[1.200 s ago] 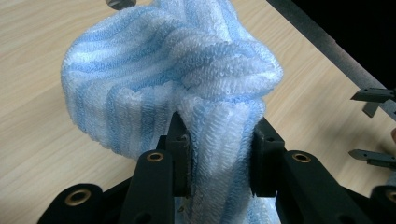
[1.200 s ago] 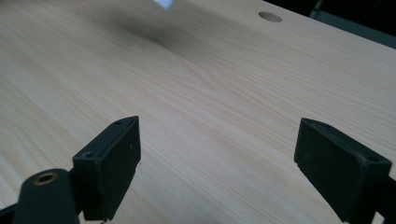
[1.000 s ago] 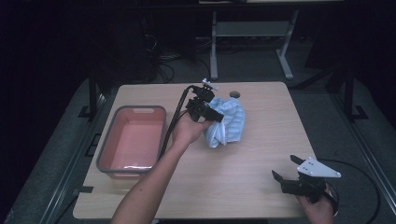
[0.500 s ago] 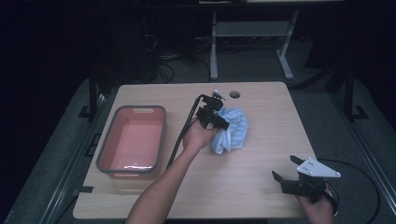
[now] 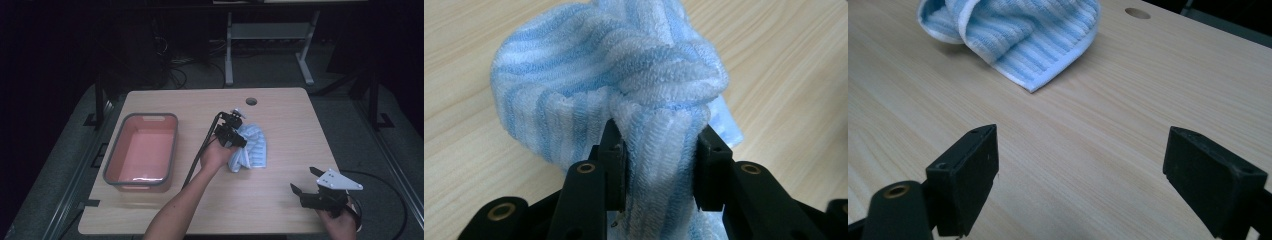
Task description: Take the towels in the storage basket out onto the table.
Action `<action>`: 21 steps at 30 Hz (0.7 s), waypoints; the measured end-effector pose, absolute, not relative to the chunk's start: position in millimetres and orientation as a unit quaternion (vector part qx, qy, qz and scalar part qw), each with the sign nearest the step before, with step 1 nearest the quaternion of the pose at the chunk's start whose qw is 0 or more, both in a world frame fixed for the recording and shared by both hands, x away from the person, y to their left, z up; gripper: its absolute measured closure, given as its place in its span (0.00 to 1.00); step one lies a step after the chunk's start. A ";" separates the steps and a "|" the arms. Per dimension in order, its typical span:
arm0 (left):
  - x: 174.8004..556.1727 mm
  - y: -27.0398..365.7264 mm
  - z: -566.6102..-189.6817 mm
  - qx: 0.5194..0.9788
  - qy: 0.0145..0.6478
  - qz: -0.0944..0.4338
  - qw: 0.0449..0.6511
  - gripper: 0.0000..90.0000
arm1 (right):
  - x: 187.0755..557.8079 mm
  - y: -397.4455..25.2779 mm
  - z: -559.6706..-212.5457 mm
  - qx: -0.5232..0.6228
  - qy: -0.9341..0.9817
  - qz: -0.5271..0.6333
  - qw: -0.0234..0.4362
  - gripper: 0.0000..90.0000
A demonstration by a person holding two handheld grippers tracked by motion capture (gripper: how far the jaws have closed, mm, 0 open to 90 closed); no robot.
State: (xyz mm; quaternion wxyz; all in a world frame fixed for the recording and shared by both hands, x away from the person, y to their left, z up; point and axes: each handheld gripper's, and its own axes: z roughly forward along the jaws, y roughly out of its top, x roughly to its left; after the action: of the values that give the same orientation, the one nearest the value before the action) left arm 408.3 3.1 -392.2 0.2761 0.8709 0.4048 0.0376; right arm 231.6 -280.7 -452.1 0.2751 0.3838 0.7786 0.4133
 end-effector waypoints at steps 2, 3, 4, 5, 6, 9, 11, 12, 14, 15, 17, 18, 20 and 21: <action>406.6 2.4 -394.3 0.872 0.403 0.044 0.277 0.70 | 231.7 -281.0 -452.3 0.387 0.778 0.413 0.273 0.16; 406.1 2.3 -395.3 0.872 0.401 0.046 0.277 0.70 | 231.8 -281.2 -452.3 0.387 0.778 0.413 0.273 0.16; 405.8 2.2 -396.0 0.872 0.401 0.047 0.277 0.70 | 231.5 -281.1 -452.2 0.389 0.777 0.413 0.273 0.16; 405.5 2.0 -396.7 0.872 0.400 0.047 0.279 0.69 | 231.9 -281.0 -451.5 0.388 0.777 0.413 0.274 0.16; 405.0 1.8 -397.4 0.872 0.401 0.046 0.278 0.69 | 231.9 -281.0 -451.5 0.388 0.777 0.413 0.274 0.16; 403.8 1.0 -399.5 0.875 0.396 0.049 0.275 0.68 | 232.5 -280.6 -452.3 0.383 0.779 0.410 0.280 0.16; 403.6 0.9 -400.4 0.874 0.396 0.053 0.276 0.68 | 233.0 -281.6 -453.2 0.385 0.781 0.406 0.279 0.16; 403.8 0.9 -400.1 0.874 0.395 0.053 0.276 0.67 | 233.2 -282.7 -453.5 0.388 0.779 0.405 0.280 0.16; 403.8 1.0 -400.7 0.874 0.396 0.053 0.277 0.67 | 233.7 -285.6 -453.1 0.390 0.777 0.405 0.283 0.16; 403.3 0.7 -401.2 0.874 0.396 0.054 0.277 0.66 | 233.7 -286.8 -453.3 0.389 0.776 0.404 0.287 0.16; 402.4 0.8 -402.0 0.872 0.397 0.053 0.281 0.64 | 233.5 -288.5 -453.7 0.394 0.774 0.404 0.286 0.16; 401.9 0.9 -401.9 0.872 0.398 0.054 0.282 0.63 | 233.1 -288.7 -453.5 0.396 0.773 0.406 0.284 0.16; 400.8 0.5 -401.8 0.872 0.397 0.056 0.282 0.60 | 232.8 -288.4 -453.5 0.392 0.773 0.404 0.291 0.16; 400.3 0.5 -401.2 0.871 0.397 0.056 0.283 0.58 | 233.3 -288.5 -453.3 0.392 0.774 0.404 0.289 0.16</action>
State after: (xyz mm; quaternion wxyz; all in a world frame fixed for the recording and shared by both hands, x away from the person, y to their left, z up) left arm 400.3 0.5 -401.2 0.2826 0.8714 0.3970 0.0560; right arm 233.3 -288.5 -453.3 0.2890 0.3922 0.7744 0.4037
